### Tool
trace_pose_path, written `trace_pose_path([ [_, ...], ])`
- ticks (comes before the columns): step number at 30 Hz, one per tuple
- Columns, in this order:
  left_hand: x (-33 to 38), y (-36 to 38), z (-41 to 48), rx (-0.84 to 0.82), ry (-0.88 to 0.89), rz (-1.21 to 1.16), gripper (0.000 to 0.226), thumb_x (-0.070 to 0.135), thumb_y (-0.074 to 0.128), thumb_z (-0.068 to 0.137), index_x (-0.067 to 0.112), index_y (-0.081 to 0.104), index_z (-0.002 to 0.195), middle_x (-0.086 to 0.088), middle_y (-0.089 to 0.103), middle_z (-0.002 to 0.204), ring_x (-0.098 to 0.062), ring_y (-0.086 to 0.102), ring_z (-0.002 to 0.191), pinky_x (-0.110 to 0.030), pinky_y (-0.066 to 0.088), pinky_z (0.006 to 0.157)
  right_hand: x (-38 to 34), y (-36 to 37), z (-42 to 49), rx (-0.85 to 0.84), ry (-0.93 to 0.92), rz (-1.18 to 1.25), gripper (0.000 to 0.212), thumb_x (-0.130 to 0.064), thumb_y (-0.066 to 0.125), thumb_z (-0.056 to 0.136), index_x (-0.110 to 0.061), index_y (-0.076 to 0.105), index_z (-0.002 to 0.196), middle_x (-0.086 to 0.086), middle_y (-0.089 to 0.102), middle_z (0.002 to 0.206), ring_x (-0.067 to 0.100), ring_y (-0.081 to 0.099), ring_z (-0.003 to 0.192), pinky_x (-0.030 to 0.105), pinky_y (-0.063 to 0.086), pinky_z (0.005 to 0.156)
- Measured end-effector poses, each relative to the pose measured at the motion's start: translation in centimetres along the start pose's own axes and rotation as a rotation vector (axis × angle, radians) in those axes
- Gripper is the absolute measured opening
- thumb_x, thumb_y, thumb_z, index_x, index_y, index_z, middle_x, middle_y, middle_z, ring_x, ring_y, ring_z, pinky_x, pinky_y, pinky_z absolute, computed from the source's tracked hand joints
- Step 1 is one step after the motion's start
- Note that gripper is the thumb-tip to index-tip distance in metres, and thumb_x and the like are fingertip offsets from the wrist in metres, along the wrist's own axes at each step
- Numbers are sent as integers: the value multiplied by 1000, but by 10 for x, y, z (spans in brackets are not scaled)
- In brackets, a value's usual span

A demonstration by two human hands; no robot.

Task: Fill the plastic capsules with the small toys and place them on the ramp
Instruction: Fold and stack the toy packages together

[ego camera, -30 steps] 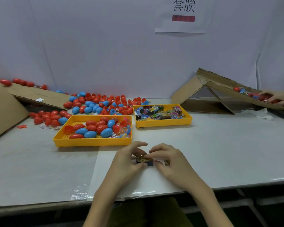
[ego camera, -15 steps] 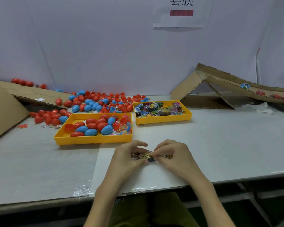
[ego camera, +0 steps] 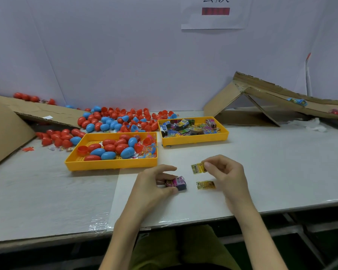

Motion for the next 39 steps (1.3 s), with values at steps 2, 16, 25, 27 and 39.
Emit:
trace_pose_path([
  [2, 1, 4, -1, -48, 15, 25, 49, 15, 85, 76, 38, 69, 115, 19, 72, 99, 9, 64, 96, -4, 48, 80, 0, 0, -1, -9, 4, 46, 22, -4, 70, 89, -23, 76, 79, -4, 75, 79, 3, 68, 74, 10, 48, 64],
  [16, 21, -2, -10, 102, 209, 75, 22, 47, 75, 82, 37, 74, 101, 27, 69, 102, 1, 57, 106, -8, 40, 85, -18, 24, -5, -147, -66, 34, 20, 1, 72, 85, -19, 76, 86, -3, 77, 84, 11, 74, 81, 16, 54, 70],
  [25, 28, -5, -15, 147, 275, 5, 13, 38, 73, 85, 31, 75, 96, 21, 72, 91, -7, 64, 94, -6, 41, 79, -5, 35, -18, -115, 7, 141, 18, -11, 71, 89, -24, 71, 101, 2, 77, 79, 9, 72, 78, 13, 49, 69],
  [27, 30, -7, -17, 168, 295, 1, 20, 44, 68, 85, 30, 75, 97, 21, 72, 91, -6, 65, 93, -11, 44, 79, -6, 35, -19, -126, 3, 133, 18, -11, 71, 90, -24, 71, 102, 2, 77, 77, 10, 72, 78, 12, 49, 69],
  [39, 28, -4, -15, 130, 313, 37, 22, 22, 77, 86, 37, 70, 100, 22, 71, 92, -4, 66, 89, -12, 46, 77, -11, 44, -21, -220, -38, 61, 16, -9, 66, 93, -22, 73, 100, -2, 78, 81, 14, 75, 79, 11, 51, 71],
])
Point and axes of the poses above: each hand's wrist, its own z-axis towards the middle knuckle, its own y-axis out of the palm, x = y × z, the point moved 6 cm from there along z, towards the middle knuckle
